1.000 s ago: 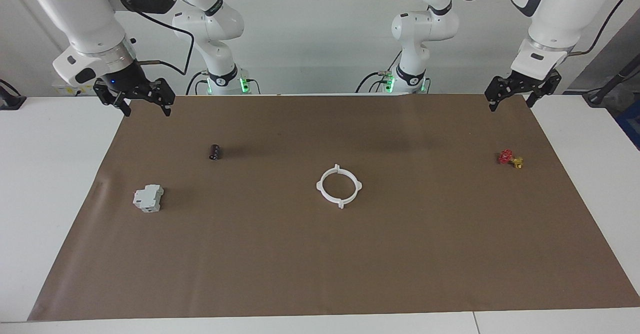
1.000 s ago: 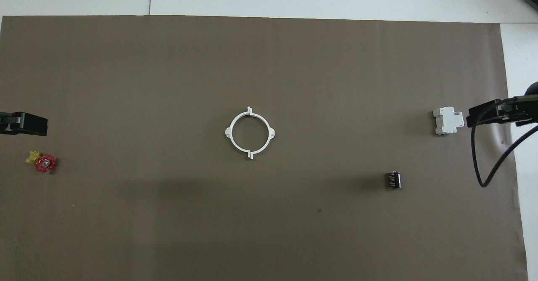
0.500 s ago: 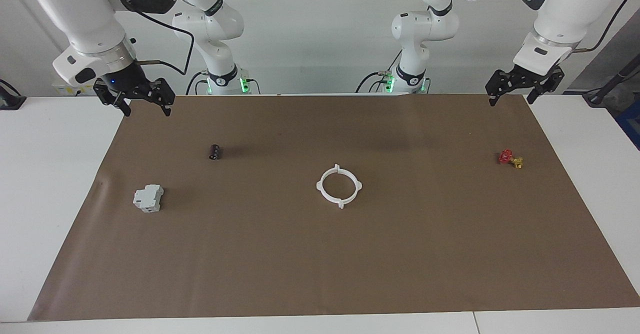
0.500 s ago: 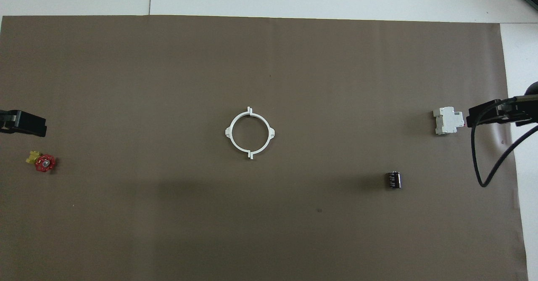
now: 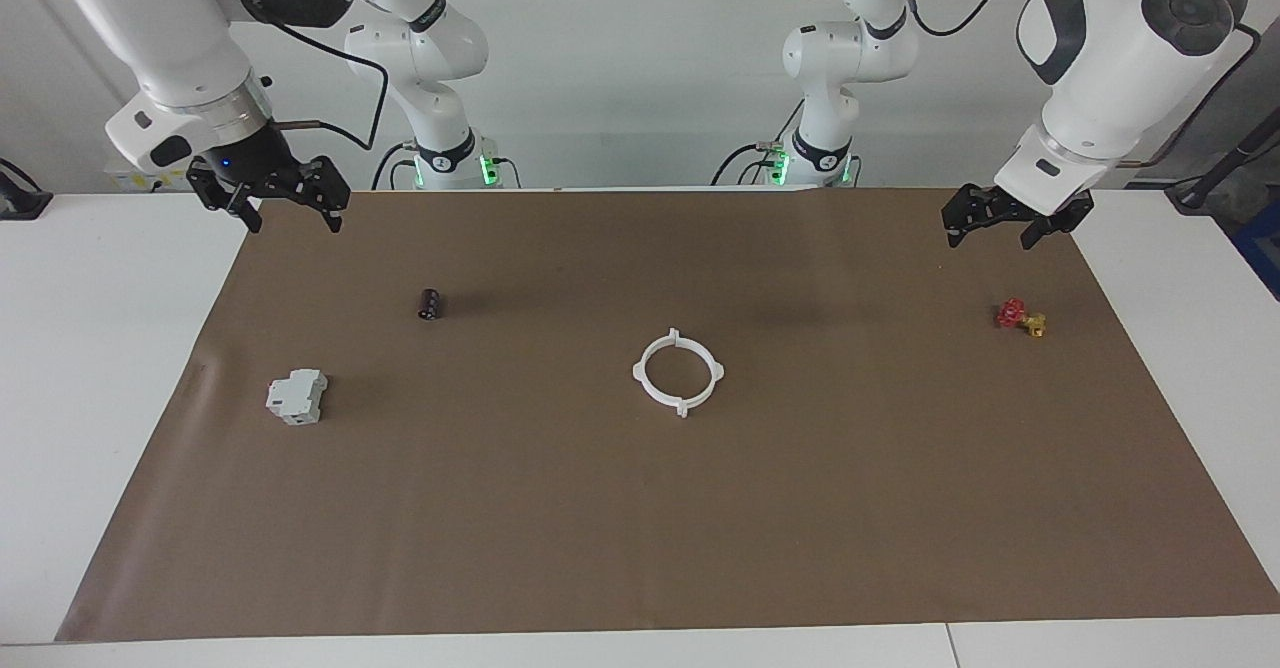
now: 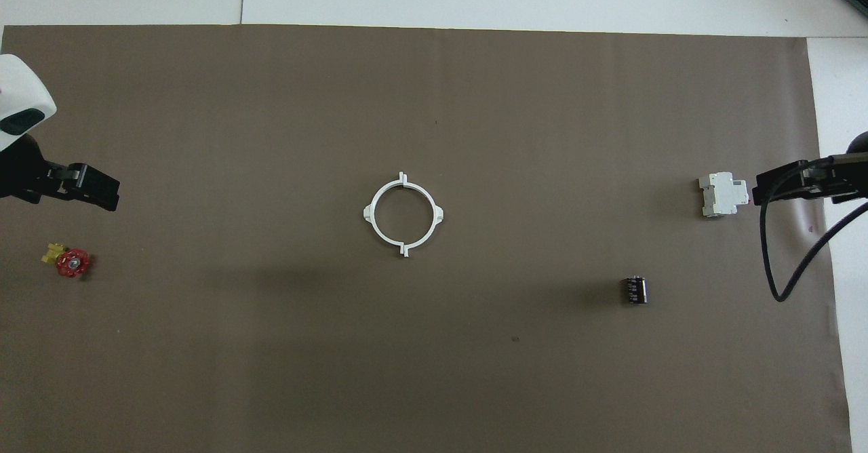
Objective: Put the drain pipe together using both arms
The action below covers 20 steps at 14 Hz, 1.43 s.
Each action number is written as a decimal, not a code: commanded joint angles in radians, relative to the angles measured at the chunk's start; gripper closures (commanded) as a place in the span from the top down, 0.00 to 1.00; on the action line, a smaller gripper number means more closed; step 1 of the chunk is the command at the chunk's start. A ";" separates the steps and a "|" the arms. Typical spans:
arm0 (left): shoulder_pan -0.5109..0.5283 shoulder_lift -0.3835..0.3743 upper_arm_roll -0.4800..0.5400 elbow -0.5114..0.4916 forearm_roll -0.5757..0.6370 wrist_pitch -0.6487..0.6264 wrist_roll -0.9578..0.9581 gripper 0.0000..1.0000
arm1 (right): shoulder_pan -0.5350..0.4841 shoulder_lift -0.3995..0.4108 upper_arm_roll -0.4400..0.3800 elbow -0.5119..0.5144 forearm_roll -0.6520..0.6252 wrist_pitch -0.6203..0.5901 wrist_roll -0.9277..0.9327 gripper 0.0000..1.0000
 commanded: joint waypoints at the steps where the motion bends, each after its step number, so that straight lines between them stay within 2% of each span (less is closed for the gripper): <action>1: -0.019 0.002 0.047 0.027 -0.015 -0.031 -0.002 1.00 | -0.005 -0.001 0.003 0.001 0.017 0.005 0.009 1.00; 2: -0.019 -0.012 0.051 0.013 -0.015 -0.010 0.000 1.00 | -0.005 -0.001 0.003 0.001 0.017 0.005 0.011 1.00; 4: -0.018 -0.011 0.048 0.013 -0.015 0.137 -0.002 1.00 | -0.007 -0.001 0.003 0.001 0.018 0.005 0.011 1.00; 5: -0.018 -0.011 0.048 0.010 -0.015 0.159 -0.002 1.00 | -0.005 -0.001 0.003 0.001 0.017 0.005 0.011 1.00; 11: -0.013 -0.034 0.051 -0.060 -0.037 0.154 -0.003 1.00 | -0.007 -0.001 0.003 0.001 0.017 0.005 0.009 1.00; 16: -0.018 -0.046 0.091 -0.065 -0.094 0.161 -0.034 1.00 | -0.005 -0.001 0.003 0.001 0.018 0.005 0.011 1.00; 20: -0.018 -0.049 -0.001 -0.066 -0.094 0.170 -0.103 1.00 | -0.005 -0.001 0.003 0.001 0.018 0.005 0.009 1.00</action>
